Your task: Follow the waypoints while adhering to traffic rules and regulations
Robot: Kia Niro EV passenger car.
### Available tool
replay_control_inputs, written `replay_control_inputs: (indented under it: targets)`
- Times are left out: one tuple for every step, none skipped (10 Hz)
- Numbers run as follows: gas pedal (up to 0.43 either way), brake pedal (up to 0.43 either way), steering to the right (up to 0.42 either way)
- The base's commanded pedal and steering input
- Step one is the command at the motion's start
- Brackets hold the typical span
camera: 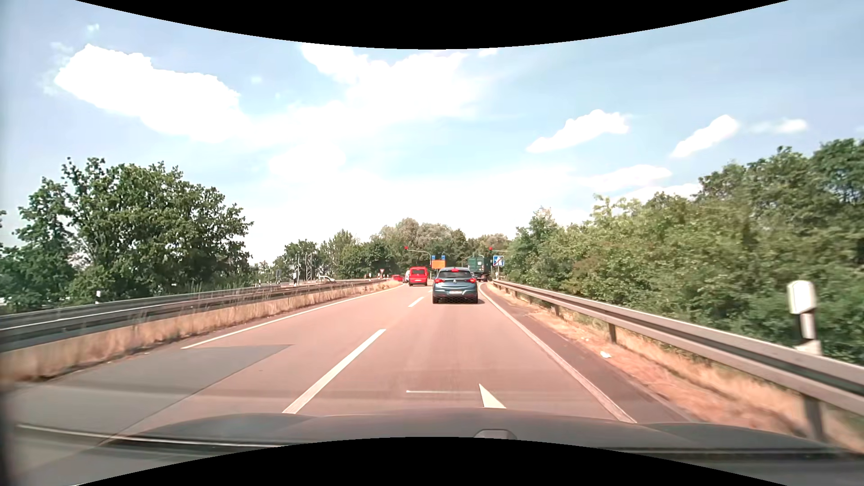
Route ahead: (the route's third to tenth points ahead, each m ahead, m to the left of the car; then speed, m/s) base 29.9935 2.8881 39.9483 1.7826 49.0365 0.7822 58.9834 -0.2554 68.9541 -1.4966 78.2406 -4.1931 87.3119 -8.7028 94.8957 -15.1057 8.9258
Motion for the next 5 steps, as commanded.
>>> replay_control_inputs:
  targets:
    - [0.0, 0.195, -0.001]
    - [0.0, 0.195, -0.001]
    - [0.0, 0.195, -0.001]
    - [0.0, 0.195, -0.002]
    - [0.0, 0.195, -0.002]
